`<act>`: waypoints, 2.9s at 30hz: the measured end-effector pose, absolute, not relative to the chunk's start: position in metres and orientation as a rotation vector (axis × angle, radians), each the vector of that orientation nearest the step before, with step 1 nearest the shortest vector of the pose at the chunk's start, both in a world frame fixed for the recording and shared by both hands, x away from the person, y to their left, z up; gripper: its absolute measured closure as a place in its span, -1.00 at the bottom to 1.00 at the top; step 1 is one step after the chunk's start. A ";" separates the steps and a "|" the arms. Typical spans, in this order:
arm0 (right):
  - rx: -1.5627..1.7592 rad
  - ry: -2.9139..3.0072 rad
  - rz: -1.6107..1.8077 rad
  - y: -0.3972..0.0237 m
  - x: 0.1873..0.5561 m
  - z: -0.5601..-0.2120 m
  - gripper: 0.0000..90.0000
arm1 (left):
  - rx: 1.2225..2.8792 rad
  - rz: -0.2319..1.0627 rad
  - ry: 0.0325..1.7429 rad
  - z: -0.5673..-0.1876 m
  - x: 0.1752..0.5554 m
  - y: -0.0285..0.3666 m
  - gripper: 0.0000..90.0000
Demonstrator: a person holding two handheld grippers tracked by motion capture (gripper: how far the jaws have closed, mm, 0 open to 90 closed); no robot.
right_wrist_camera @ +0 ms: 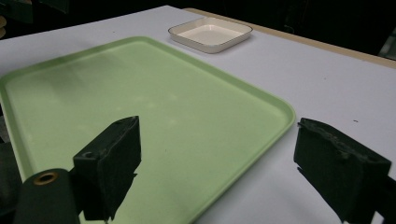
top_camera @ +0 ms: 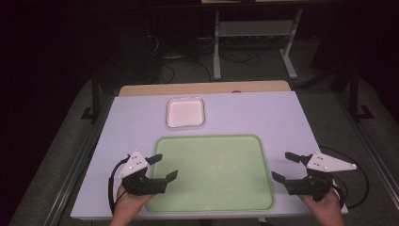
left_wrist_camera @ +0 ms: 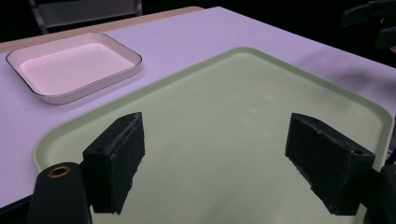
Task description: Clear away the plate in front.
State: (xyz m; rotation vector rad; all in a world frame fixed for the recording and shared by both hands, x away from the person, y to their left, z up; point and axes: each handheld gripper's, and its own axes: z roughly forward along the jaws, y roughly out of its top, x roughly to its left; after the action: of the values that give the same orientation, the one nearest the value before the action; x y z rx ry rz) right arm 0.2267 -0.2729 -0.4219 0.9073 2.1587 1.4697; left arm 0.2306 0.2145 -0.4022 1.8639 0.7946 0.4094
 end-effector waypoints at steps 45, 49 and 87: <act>0.904 2.155 1.470 -0.273 0.226 -0.422 -0.69 | 1.872 0.393 0.792 -0.393 0.259 0.206 -0.58; 0.900 2.153 1.474 -0.273 0.225 -0.421 -0.69 | 1.873 0.392 0.795 -0.394 0.263 0.205 -0.58; 0.903 2.144 1.477 -0.275 0.224 -0.421 -0.69 | 1.859 0.399 0.843 -0.379 0.324 0.201 -0.54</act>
State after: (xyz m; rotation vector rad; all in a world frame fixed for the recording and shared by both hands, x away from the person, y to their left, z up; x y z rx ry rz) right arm 0.2243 -0.2746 -0.4210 0.9027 2.1436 1.4771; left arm 0.3242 0.2011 -0.3793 1.8589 0.8432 0.3989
